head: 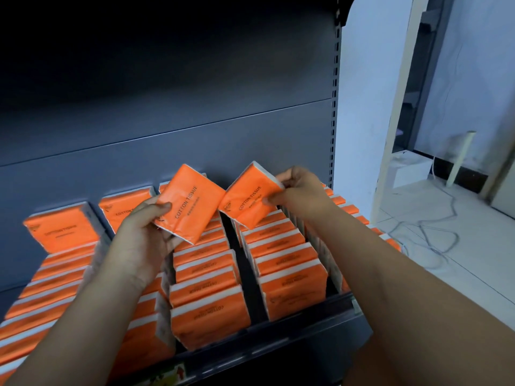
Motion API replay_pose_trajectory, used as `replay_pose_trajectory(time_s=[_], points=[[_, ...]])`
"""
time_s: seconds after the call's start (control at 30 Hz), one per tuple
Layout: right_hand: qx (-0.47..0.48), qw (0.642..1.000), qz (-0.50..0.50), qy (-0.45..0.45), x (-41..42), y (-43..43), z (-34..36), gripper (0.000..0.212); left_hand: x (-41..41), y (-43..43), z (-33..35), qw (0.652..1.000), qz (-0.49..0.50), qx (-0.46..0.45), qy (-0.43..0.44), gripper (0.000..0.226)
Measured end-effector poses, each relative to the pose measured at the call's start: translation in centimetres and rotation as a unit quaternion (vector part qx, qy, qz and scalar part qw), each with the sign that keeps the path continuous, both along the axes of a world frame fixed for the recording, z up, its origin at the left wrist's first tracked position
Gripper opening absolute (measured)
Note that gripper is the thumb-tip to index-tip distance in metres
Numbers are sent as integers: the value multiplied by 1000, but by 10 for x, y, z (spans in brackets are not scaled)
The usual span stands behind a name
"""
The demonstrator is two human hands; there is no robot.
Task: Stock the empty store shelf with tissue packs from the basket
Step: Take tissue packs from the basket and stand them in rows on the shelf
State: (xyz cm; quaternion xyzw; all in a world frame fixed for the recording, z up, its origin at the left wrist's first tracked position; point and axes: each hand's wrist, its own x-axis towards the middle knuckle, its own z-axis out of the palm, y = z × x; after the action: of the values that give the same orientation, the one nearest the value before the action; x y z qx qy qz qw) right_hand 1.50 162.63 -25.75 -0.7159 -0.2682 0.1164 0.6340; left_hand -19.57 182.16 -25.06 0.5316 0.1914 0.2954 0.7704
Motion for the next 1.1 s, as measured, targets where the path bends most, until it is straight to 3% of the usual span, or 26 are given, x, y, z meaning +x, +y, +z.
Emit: replay_pose_trajectory(time_s=[0.3,0.63,0.83,1.1], points=[[29,996,-85,-16,31,24,2,33,12,3,2,998,47,29,17,8],[-153,982,-61,-94,68,81,-10,11,22,14,-9,995,84,45,19,10],[-273,951,-63,-135,65,93,-29,25,17,19,-12,994,74,75,41,16],[-312,929,-87,-180,56,98,-29,22,8,19,-15,989,68,119,58,19]])
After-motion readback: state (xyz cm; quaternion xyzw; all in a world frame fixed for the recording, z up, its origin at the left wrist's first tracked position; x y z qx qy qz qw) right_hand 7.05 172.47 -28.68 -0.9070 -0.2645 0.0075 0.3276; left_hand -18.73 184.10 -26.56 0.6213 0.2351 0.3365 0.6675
